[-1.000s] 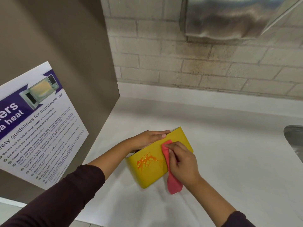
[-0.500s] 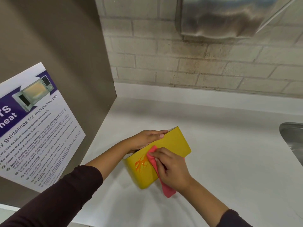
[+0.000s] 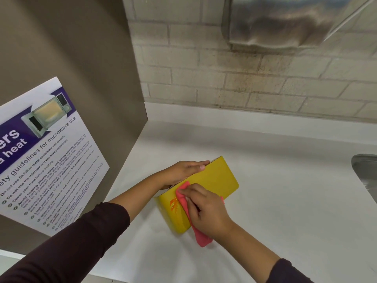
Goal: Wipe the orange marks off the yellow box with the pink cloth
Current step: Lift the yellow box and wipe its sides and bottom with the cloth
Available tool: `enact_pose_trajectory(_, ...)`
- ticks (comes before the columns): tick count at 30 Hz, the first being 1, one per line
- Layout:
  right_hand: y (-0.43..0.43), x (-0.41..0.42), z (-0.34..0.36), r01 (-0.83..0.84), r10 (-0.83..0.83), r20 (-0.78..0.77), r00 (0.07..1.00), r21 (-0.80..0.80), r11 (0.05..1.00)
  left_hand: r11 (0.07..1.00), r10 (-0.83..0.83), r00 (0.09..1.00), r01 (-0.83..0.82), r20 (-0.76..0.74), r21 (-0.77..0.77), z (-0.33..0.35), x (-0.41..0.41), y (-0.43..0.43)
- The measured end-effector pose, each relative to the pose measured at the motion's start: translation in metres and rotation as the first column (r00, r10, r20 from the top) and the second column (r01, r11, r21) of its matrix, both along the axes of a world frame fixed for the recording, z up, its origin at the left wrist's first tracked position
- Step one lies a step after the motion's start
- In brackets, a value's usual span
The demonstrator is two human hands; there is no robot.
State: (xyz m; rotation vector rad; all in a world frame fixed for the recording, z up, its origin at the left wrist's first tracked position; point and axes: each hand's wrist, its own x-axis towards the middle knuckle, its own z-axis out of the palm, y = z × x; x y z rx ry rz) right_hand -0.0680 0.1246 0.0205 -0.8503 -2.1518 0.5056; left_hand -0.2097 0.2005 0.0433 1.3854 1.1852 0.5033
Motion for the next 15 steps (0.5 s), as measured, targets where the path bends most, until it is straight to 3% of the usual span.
enact_pose_trajectory(3, 0.004, 0.015, 0.0, 0.002, -0.002, 0.003, 1.0, 0.007, 1.0, 1.0, 0.006, 1.0, -0.006, -0.001, 0.005, -0.001, -0.001, 0.0)
enact_pose_trajectory(9, 0.013, 0.003, 0.005, 0.166, -0.171, -0.087, 0.981, -0.065, 0.984, 0.999, 0.051, 0.999, -0.051, 0.015, 0.008, -0.001, -0.001, -0.001)
enact_pose_trajectory(15, 0.001, -0.013, 0.006, -0.008, 0.007, -0.009, 1.0, -0.035, 0.999, 0.999, 0.047, 0.999, -0.047, 0.004, 0.012, -0.001, -0.001, -0.001)
